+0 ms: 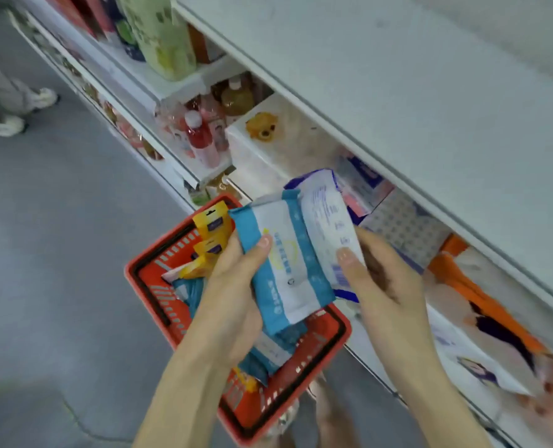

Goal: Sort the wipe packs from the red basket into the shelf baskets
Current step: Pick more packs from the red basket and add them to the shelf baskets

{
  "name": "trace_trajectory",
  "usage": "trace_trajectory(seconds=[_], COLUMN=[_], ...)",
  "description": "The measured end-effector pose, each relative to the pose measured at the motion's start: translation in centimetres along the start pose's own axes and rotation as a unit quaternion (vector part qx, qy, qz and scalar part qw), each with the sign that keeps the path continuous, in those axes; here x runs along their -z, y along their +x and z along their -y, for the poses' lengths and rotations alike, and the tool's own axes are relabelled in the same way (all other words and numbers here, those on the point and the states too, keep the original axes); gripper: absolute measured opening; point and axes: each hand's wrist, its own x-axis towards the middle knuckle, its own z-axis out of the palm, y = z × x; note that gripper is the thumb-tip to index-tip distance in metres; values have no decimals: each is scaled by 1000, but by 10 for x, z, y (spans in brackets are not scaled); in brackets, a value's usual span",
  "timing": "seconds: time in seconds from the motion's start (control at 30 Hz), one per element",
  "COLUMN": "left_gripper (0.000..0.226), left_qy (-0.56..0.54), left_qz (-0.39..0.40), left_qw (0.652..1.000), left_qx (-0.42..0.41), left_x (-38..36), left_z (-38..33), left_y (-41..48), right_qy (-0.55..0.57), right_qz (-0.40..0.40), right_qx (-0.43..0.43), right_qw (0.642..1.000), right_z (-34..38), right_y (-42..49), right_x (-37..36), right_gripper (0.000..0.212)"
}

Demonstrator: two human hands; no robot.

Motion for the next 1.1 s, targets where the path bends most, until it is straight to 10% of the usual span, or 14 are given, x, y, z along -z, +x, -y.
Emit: trace_trajectory(seconds=[0.57,1.1], left_gripper=[37,31], left_qy=[176,394], left_qz=[305,492], left_qw=[935,764], left_qx=[27,133], left_x=[-215,-406], left_z=[65,374], left_y=[-232,-452], right_qy=[81,169], right_qz=[-282,-433], right_qx=[85,-39], right_qw=[952,884], right_z=[127,52], right_y=[-245,-557], right_x=[195,520], right_gripper=[56,23])
